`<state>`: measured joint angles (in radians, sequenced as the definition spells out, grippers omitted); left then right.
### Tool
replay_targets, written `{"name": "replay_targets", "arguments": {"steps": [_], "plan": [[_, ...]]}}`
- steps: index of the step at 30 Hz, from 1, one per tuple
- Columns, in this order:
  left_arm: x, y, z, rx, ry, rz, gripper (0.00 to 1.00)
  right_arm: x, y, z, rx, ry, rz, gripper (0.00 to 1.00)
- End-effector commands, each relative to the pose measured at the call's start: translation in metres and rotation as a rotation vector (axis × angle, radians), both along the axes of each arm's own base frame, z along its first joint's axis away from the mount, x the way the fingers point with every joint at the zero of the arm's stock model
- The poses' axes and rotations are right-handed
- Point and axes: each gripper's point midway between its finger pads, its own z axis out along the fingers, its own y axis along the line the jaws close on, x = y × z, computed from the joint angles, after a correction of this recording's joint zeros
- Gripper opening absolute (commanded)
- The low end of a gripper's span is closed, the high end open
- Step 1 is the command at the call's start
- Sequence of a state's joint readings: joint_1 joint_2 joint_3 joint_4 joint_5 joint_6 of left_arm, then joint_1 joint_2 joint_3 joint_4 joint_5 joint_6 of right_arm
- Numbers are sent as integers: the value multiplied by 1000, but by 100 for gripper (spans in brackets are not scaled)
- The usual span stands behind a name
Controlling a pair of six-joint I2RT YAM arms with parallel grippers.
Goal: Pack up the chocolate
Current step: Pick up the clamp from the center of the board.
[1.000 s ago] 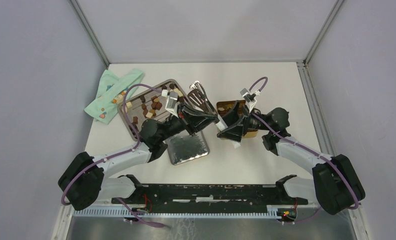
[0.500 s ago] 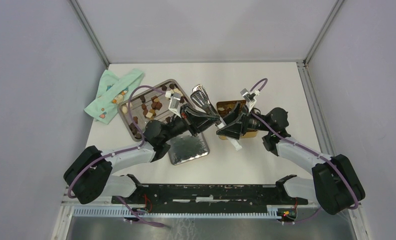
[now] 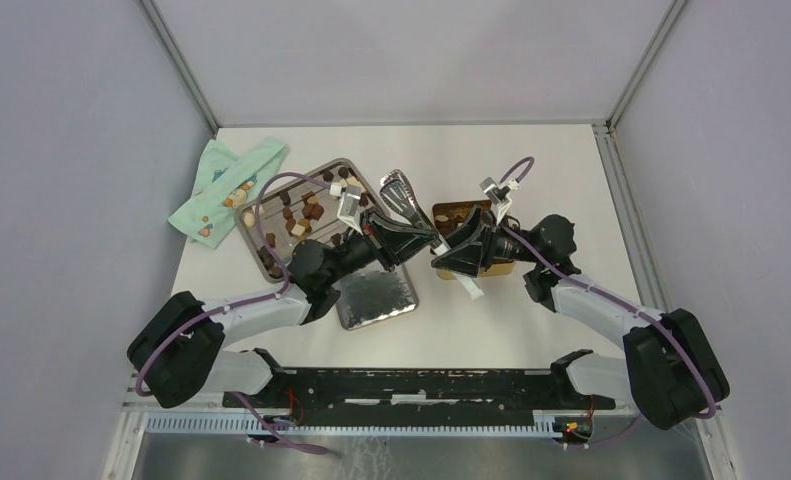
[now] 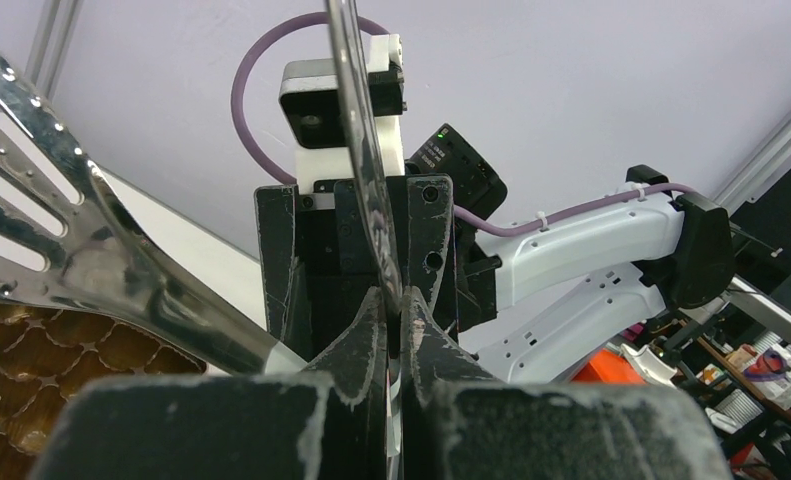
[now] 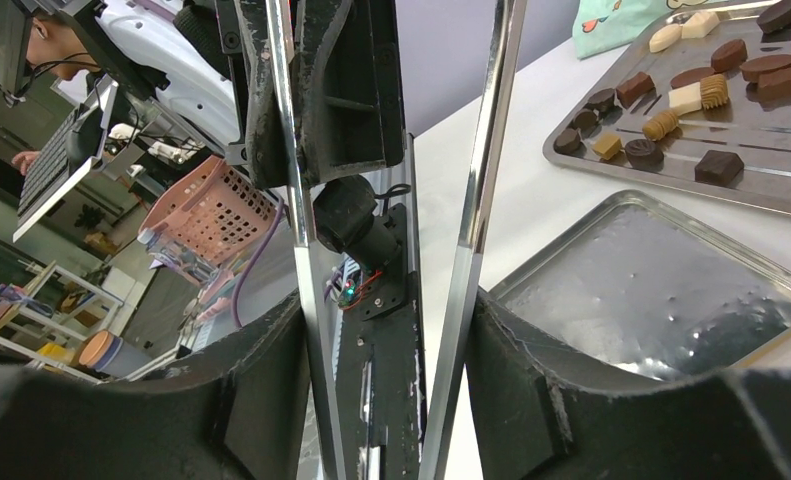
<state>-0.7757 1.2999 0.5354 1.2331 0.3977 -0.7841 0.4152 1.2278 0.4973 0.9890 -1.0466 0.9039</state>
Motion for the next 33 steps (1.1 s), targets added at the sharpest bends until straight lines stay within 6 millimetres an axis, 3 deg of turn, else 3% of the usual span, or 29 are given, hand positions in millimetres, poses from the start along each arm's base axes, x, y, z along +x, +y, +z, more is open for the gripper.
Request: {"name": "replay_targets", "arguments": {"steps": [1,3,8,15,26,29,33], "plan": [[-3,6,22,-63,-38,15,7,-1,0,13,25,-48,6,57],[-2,6,20,-60,-31,21,12,-1,1,12,24,-45,5,57],[-1,13,23,-80,-34,56,2,-1,1,11,22,-46,8,58],[3,26,29,-125,-34,119,2,-2,1,11,23,-48,15,62],[3,27,32,-133,-48,127,2,-5,3,8,15,-51,47,65],[4,28,32,-133,-46,129,2,-5,3,9,15,-53,48,63],[5,27,26,-122,-28,133,4,-5,3,10,15,-58,51,52]]}}
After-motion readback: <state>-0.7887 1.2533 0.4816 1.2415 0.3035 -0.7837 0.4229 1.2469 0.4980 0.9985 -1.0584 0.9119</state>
